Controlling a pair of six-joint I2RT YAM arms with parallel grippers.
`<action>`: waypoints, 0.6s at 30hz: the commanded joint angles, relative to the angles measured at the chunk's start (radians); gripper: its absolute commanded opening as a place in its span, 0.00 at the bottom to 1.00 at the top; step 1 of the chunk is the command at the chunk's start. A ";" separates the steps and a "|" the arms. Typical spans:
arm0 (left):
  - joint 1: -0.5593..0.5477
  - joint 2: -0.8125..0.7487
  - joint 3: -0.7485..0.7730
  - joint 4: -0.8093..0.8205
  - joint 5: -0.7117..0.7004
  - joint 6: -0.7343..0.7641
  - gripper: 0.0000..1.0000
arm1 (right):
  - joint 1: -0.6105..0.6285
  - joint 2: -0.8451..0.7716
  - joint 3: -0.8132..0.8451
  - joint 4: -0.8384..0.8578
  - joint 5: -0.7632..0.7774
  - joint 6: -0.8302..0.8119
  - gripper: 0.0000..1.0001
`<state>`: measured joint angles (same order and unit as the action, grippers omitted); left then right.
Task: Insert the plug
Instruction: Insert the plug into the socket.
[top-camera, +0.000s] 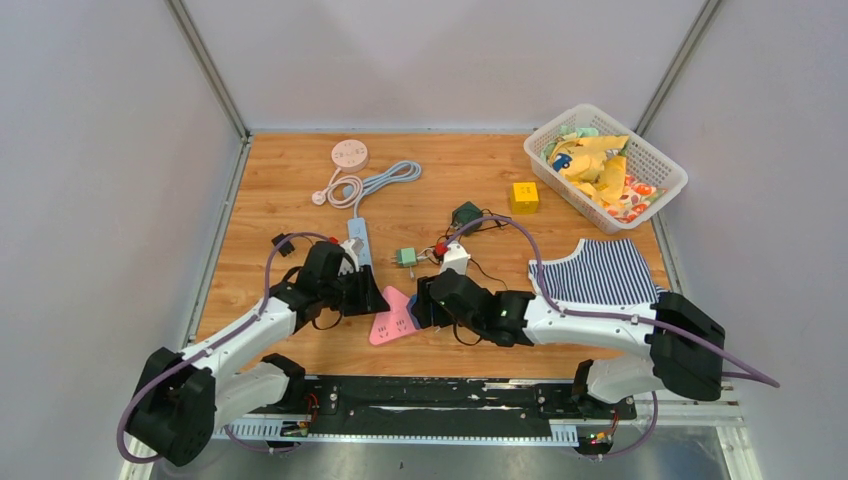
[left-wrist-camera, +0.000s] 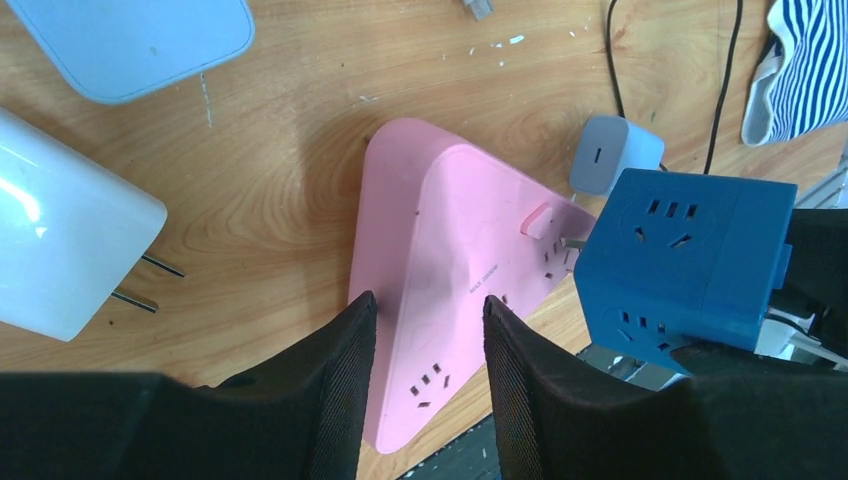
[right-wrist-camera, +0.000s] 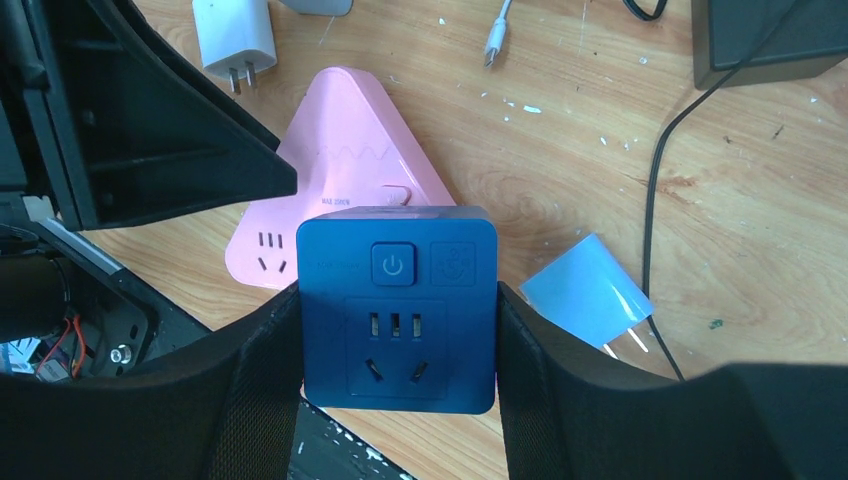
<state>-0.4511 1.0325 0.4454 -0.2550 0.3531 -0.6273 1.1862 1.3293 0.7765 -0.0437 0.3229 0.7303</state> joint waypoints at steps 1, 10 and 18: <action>0.002 0.009 -0.031 0.053 0.030 -0.021 0.44 | -0.011 0.024 -0.004 0.035 0.016 0.027 0.00; 0.002 0.017 -0.030 0.046 0.043 -0.018 0.43 | -0.011 0.039 0.004 0.002 0.005 0.045 0.00; 0.002 0.013 -0.030 0.042 0.044 -0.019 0.43 | -0.011 0.033 0.030 -0.067 -0.019 0.066 0.00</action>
<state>-0.4511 1.0485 0.4191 -0.2325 0.3599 -0.6392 1.1843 1.3502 0.7826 -0.0280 0.3134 0.7681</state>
